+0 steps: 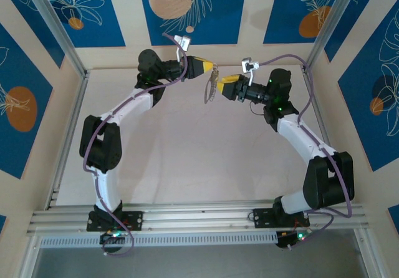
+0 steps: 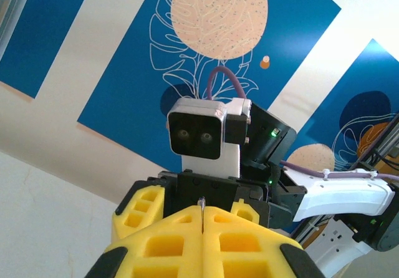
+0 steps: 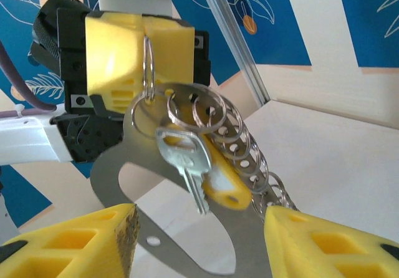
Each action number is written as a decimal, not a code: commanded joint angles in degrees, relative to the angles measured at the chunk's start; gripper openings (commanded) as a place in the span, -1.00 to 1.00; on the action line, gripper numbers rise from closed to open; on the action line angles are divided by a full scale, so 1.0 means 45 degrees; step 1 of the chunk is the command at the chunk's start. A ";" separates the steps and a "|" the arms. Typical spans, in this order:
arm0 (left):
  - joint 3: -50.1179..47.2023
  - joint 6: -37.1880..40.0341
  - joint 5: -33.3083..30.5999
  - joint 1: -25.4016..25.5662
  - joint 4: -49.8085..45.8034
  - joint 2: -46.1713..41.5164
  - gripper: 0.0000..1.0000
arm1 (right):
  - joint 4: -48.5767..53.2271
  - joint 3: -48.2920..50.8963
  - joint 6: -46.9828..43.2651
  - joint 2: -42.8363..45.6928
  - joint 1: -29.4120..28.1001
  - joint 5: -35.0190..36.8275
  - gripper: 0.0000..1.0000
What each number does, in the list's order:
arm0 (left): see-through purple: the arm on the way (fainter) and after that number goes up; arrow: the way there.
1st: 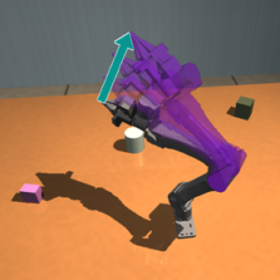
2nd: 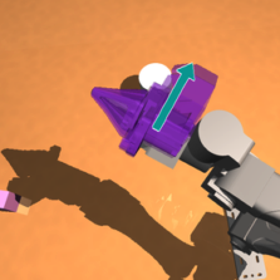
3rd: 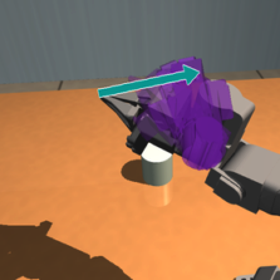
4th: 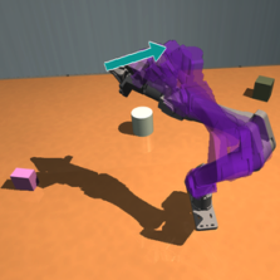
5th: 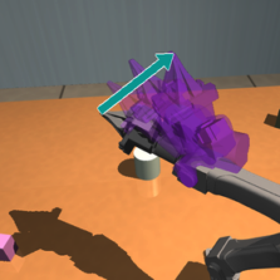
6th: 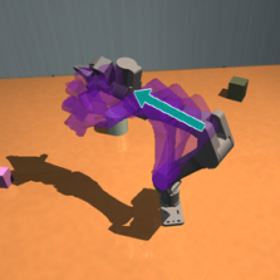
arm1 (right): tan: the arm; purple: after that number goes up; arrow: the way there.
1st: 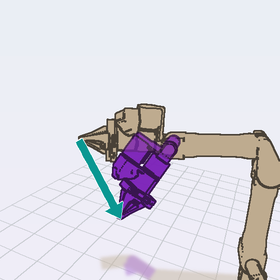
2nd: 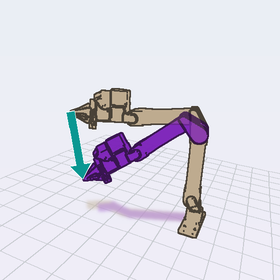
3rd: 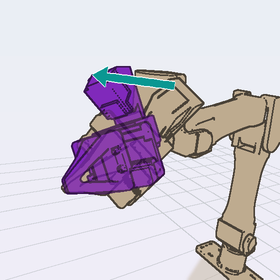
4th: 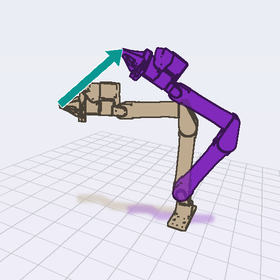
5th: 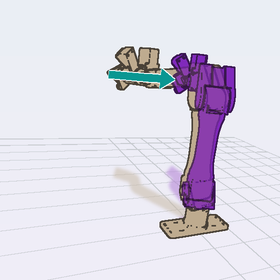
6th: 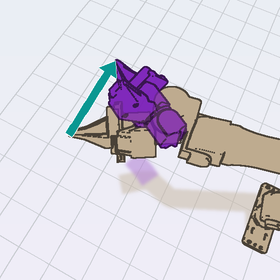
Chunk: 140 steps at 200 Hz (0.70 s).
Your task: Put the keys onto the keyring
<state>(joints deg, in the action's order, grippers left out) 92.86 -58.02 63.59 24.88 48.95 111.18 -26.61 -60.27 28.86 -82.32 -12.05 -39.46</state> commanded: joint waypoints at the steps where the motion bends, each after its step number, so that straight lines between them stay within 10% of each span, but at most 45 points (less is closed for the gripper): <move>1: 0.0508 -0.0187 0.0333 0.0104 0.0758 0.0059 -1.00 | -0.0466 -0.0577 -0.0018 -0.0475 -0.0114 -0.0127 0.13; 140: 0.0986 -0.0286 0.0517 0.0095 0.0548 0.0214 -1.00 | -0.1346 -0.1351 0.0169 -0.1277 -0.0114 -0.0583 0.15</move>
<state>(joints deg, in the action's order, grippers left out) 94.65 -58.63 64.58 24.88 48.86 111.59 -30.48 -64.49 29.23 -88.42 -12.40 -40.01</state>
